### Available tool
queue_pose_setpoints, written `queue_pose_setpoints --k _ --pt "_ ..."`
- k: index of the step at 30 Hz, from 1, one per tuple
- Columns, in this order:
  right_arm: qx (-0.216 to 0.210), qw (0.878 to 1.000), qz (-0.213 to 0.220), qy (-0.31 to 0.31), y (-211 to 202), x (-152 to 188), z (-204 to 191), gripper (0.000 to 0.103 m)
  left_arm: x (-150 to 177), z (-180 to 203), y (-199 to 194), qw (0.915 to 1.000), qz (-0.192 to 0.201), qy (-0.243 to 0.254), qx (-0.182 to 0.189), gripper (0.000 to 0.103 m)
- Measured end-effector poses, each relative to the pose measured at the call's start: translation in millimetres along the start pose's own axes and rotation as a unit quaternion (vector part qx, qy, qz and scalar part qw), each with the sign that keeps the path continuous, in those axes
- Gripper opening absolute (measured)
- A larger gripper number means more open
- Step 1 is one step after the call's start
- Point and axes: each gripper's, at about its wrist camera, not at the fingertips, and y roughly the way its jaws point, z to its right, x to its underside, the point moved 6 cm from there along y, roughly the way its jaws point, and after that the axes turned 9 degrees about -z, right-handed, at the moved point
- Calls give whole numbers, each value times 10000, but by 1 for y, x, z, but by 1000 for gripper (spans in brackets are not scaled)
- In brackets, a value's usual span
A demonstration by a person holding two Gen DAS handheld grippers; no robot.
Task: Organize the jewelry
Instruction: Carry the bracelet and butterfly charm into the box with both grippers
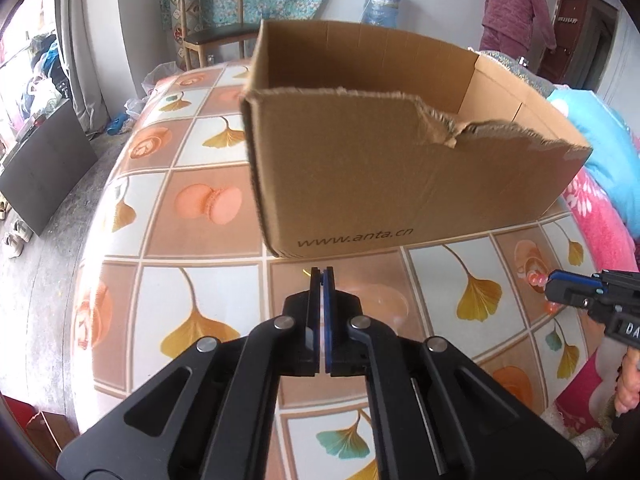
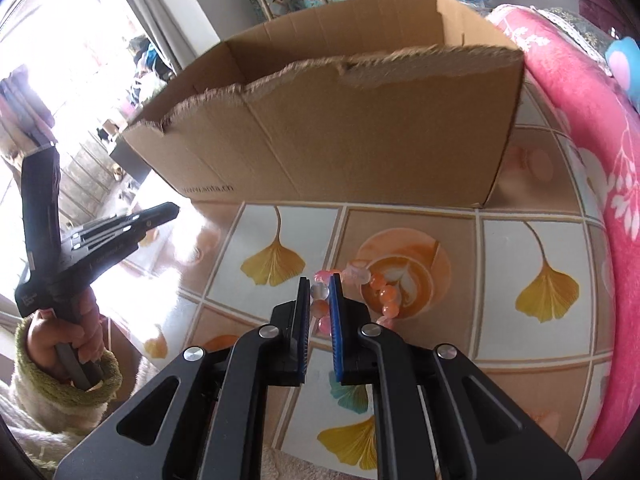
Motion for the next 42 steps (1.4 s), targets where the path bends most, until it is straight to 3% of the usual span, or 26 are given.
queue_pose_setpoints --k 10,17,23,26,31,42 --pt "-829 9947 551 268 -48 -18 3 10 -9 -9 -74 9978 568 7 334 0" --pt "-1198 9877 1004 34 -84 -44 -9 10 -50 10 -124 9914 1109 313 623 0" --pt "-1517 9763 1521 -276 -125 -79 -18 10 -91 32 -134 9859 1344 555 832 0" --pt "-1511 9732 1693 -385 -135 -95 -17 10 -106 41 -124 9852 1292 637 926 0" --pt "-1496 9718 1770 -444 -130 -123 -8 10 -123 47 -87 9873 889 562 1194 0" --pt "-1504 9789 1361 -238 -80 -150 21 10 -125 49 -10 9916 -55 460 1209 1"
